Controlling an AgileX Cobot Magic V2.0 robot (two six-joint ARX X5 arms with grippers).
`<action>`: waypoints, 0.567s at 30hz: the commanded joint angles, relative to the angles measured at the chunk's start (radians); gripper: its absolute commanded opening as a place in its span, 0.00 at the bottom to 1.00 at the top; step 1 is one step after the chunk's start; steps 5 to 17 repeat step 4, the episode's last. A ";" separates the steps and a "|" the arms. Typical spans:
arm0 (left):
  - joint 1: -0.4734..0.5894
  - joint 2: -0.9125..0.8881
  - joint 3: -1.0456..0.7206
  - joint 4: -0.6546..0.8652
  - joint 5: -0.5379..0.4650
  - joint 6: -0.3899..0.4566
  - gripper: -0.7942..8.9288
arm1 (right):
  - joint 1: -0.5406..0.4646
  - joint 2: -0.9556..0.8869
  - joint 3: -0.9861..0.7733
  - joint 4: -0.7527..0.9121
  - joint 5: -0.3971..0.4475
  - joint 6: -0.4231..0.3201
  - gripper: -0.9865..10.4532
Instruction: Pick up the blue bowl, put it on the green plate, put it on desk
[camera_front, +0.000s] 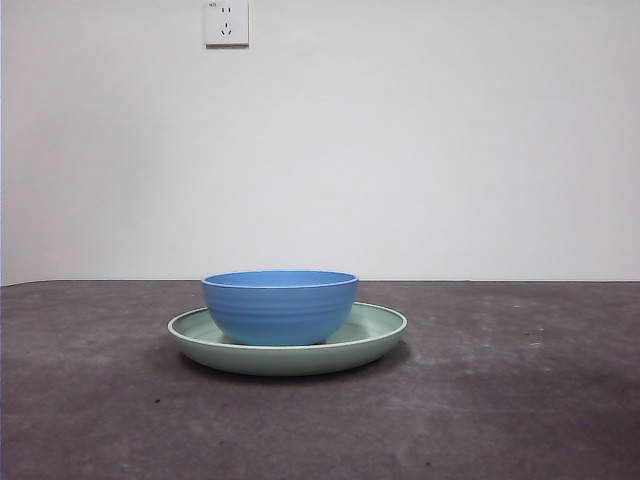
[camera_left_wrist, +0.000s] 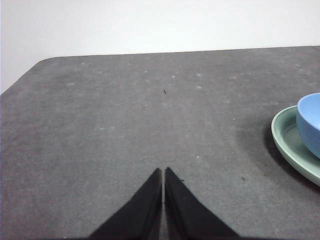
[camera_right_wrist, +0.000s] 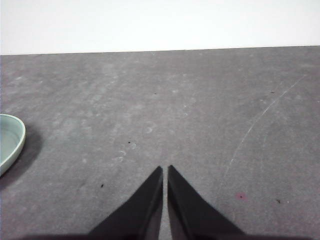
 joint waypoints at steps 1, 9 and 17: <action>0.003 -0.002 -0.020 -0.008 0.002 0.000 0.09 | -0.001 -0.003 -0.006 0.006 0.003 0.010 0.09; 0.003 -0.002 -0.020 -0.008 0.002 0.000 0.09 | -0.001 -0.003 -0.006 0.006 0.003 0.010 0.09; 0.003 -0.002 -0.020 -0.008 0.002 0.000 0.09 | -0.001 -0.003 -0.006 0.006 0.003 0.010 0.09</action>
